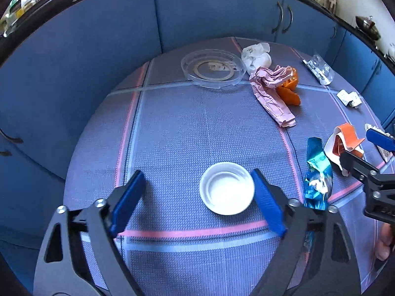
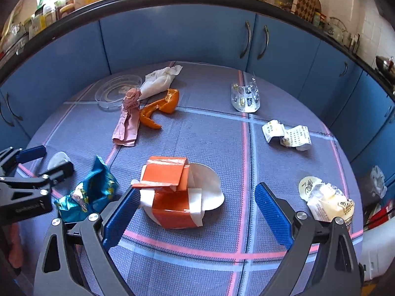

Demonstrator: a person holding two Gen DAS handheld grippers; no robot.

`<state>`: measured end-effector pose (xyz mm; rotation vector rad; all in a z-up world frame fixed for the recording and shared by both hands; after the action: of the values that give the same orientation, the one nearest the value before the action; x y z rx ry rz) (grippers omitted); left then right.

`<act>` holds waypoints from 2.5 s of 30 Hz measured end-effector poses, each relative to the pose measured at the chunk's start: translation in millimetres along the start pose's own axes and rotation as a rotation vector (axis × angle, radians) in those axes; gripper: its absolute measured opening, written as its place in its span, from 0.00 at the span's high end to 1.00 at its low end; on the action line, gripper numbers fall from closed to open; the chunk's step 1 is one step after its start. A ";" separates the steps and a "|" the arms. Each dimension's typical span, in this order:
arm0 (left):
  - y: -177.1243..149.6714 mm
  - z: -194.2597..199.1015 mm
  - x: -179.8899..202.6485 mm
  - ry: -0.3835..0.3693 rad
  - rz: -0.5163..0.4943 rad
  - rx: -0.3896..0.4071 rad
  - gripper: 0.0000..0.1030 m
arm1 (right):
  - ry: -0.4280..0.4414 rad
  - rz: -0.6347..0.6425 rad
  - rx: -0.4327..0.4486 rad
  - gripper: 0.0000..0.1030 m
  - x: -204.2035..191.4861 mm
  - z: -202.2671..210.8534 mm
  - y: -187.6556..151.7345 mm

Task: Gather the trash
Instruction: 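Grasp the small white cap with the left tool while the right tool grasps the orange carton, then drop the white cap into the bin with the left tool while the right tool drops the orange carton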

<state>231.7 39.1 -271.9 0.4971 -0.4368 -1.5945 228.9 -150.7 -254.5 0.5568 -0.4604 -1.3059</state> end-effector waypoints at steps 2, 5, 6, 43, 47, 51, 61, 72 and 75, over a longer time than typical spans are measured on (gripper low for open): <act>-1.5 2.8 1.8 -0.005 -0.005 0.004 0.35 | -0.001 0.013 0.005 0.16 -2.0 0.5 -0.2; -2.9 6.1 4.9 -0.014 -0.011 0.005 0.58 | 0.017 0.022 0.004 0.41 -5.0 2.7 -2.9; -3.1 6.8 5.7 -0.015 -0.011 0.003 0.60 | 0.021 0.030 0.004 0.55 -5.8 4.5 -4.2; 5.0 97.7 91.3 -0.088 -0.096 0.106 0.60 | -0.098 -0.057 0.127 0.64 87.0 127.8 -44.0; 3.5 105.1 105.9 -0.092 -0.118 0.110 0.60 | -0.107 -0.085 0.141 0.64 102.7 138.3 -51.8; 1.3 109.9 124.2 -0.103 -0.144 0.108 0.60 | -0.120 -0.098 0.150 0.64 115.4 146.4 -59.1; 3.7 133.3 197.1 -0.148 -0.268 0.144 0.60 | -0.179 -0.149 0.173 0.64 158.5 173.7 -82.2; 3.4 173.1 311.5 -0.254 -0.461 0.212 0.60 | -0.292 -0.234 0.202 0.64 224.6 222.8 -113.0; -0.6 183.2 337.2 -0.278 -0.507 0.228 0.60 | -0.325 -0.254 0.205 0.62 241.4 234.9 -121.7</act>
<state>109.1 -299.6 -139.5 0.5916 -0.7511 -2.1284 42.6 -436.0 -144.3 0.5891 -0.8195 -1.6124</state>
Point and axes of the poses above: each gripper's, at about its wrist camera, not at the fingertips, and z roughly against the way its jaws point, x to its right, y to its top, the point moved 10 cm from there along -z, roughly the way its jaws point, and after that the axes turned 3 degrees about y, right-handed, at the moved point
